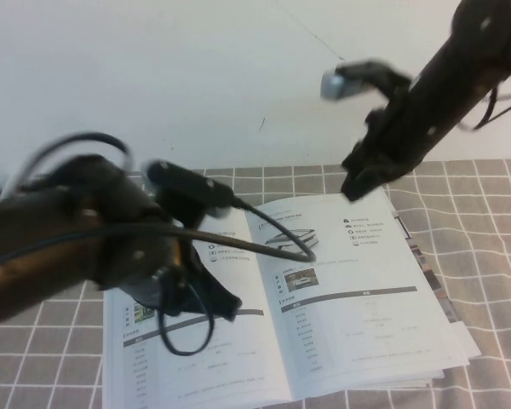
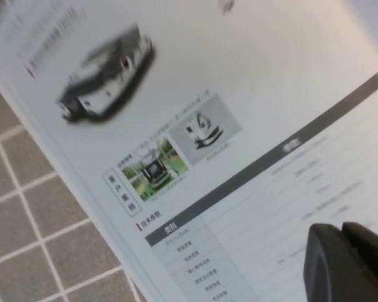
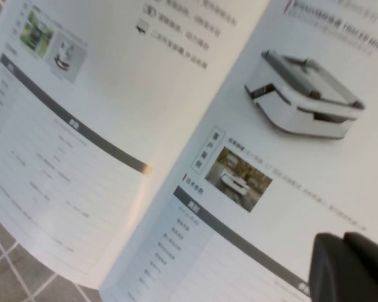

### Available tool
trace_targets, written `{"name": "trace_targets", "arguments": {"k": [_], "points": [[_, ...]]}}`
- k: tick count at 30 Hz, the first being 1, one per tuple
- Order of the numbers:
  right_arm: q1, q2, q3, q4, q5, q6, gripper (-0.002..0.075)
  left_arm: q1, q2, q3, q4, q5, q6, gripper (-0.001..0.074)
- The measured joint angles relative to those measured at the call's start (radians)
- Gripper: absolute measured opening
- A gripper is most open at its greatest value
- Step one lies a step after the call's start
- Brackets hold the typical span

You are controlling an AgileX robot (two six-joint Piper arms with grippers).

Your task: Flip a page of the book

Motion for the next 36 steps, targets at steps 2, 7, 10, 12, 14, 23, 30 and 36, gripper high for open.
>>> {"name": "trace_targets", "arguments": {"k": [2,7,10,12,14,23,30,36], "points": [[0.0,-0.078,-0.008,-0.026,0.004,0.002,-0.0001,0.0,-0.086,-0.002,-0.019,0.014,0.026,-0.0004],[0.0,-0.27,-0.01,-0.177,0.022,0.01,-0.0001,0.0,-0.316,-0.001,-0.083,0.068,0.121,-0.0004],[0.0,-0.384,0.009,-0.298,0.022,0.045,-0.0001,0.0,-0.449,-0.001,-0.093,0.098,0.143,-0.0004],[0.0,-0.456,0.038,-0.361,0.022,0.071,-0.0001,0.0,-0.53,-0.001,-0.093,0.113,0.16,-0.0004],[0.0,-0.524,0.087,-0.401,0.022,0.087,-0.0001,0.001,-0.605,0.004,-0.088,0.123,0.202,-0.0004],[0.0,-0.869,0.53,-0.432,-0.071,0.136,-0.0001,0.002,-0.846,0.207,-0.082,0.01,0.266,-0.0004],[0.0,-1.192,0.982,-0.432,-0.271,0.151,-0.0001,0.002,-0.925,0.464,-0.058,-0.144,0.269,-0.0004],[0.0,-1.449,1.297,-0.432,-0.414,0.217,-0.0001,0.002,-0.933,0.682,-0.056,-0.418,0.269,-0.0004]]}}
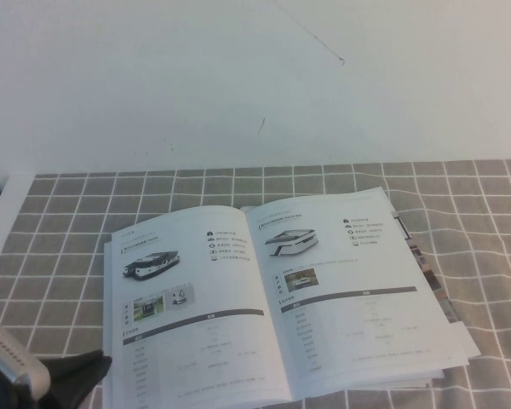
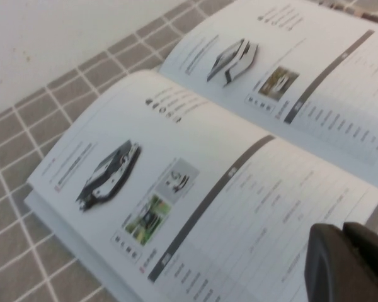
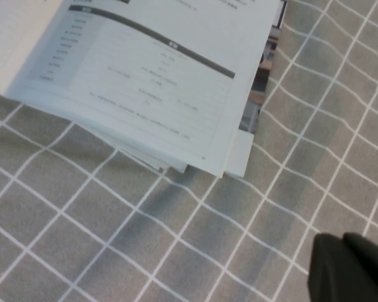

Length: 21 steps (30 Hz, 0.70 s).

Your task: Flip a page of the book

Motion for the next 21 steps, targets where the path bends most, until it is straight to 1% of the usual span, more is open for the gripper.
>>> {"name": "trace_targets", "arguments": {"k": [5,7,11,16,21], "points": [[0.0,-0.163,0.139,0.0,-0.066,0.004,-0.0001,0.0,0.0,0.108,0.004,-0.275,0.0,-0.0004],[0.0,-0.203,0.166,0.0,-0.076,0.004,-0.0001,0.0,0.0,0.128,0.004,-0.33,0.0,-0.0004],[0.0,-0.242,0.191,0.011,-0.082,0.004,-0.0001,0.0,0.0,0.13,0.004,-0.37,-0.007,-0.0004],[0.0,-0.244,0.192,0.015,-0.049,0.004,-0.0001,0.0,0.0,0.13,0.004,-0.375,-0.015,-0.0004],[0.0,-0.244,0.192,0.015,-0.045,0.004,-0.0001,0.0,0.0,0.13,0.008,-0.32,-0.019,-0.0004]]}}
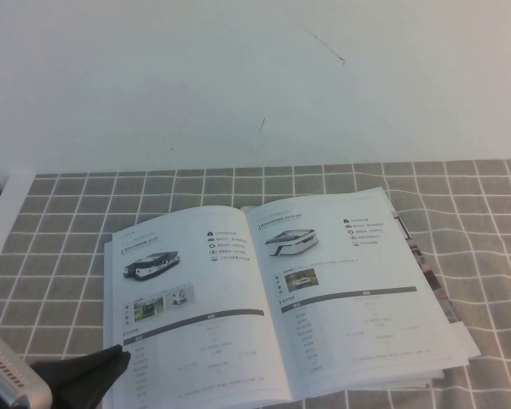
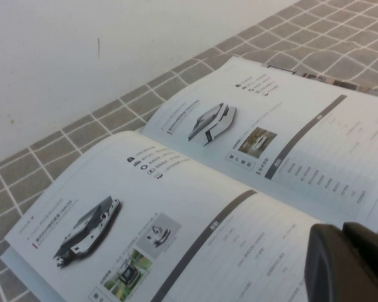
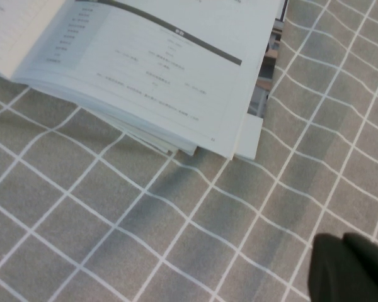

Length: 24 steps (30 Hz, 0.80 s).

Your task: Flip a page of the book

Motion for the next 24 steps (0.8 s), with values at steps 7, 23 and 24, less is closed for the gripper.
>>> {"name": "trace_targets", "arguments": {"k": [7,23,24], "points": [[0.0,0.0,0.0,0.0,0.0,0.0,-0.0001,0.0,0.0,0.002,0.0,0.034,0.0,-0.0004],[0.0,0.0,0.0,0.013,0.0,0.0,-0.0001,0.261,-0.316,0.196,0.003,-0.008,-0.159,-0.0004],[0.0,0.0,0.0,0.015,0.0,0.0,-0.0001,0.296,-0.356,0.224,0.004,-0.029,-0.159,-0.0004]]}}
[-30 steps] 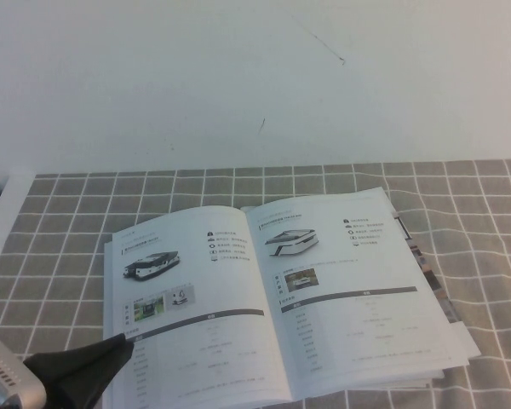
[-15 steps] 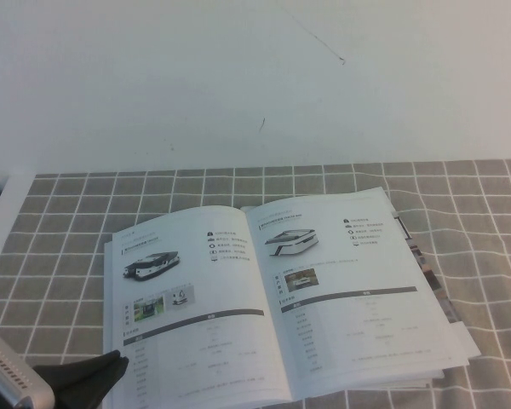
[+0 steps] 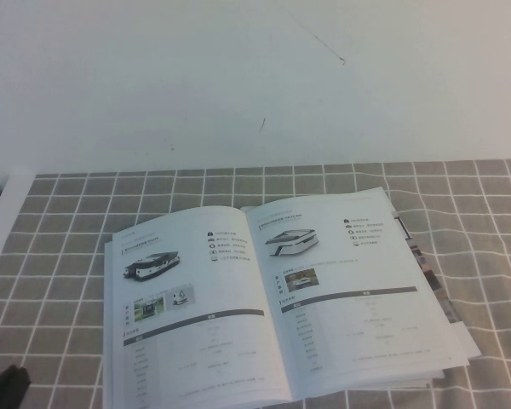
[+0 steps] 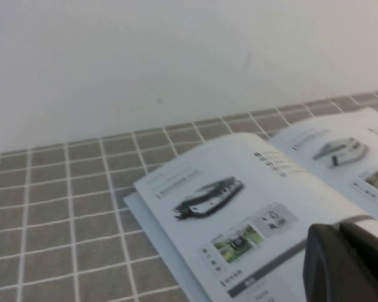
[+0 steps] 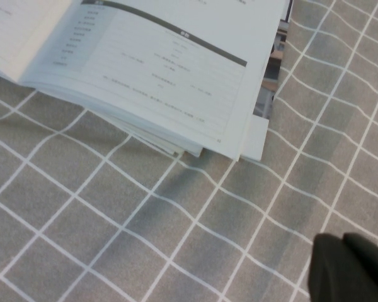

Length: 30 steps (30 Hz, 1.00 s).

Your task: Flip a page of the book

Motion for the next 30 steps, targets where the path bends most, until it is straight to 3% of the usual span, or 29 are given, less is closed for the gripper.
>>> {"name": "trace_targets", "arguments": {"k": [4,10,14,24,30], "points": [[0.0,0.0,0.0,0.002,0.0,0.0,-0.0001,0.117,-0.136,0.073,-0.006,-0.027,-0.015,-0.0004],[0.0,0.0,0.0,0.004,0.0,0.0,-0.0001,0.212,-0.229,0.073,-0.046,0.191,-0.062,-0.0004],[0.0,0.0,0.0,0.004,0.002,0.0,-0.0001,0.219,-0.229,0.071,-0.073,0.301,-0.057,-0.0004],[0.0,0.0,0.0,0.004,0.003,0.0,-0.0001,0.233,-0.232,0.069,-0.192,0.308,0.22,-0.0004],[0.0,0.0,0.0,0.004,0.003,0.0,-0.0001,0.235,-0.234,0.069,-0.223,0.308,0.261,-0.0004]]}}
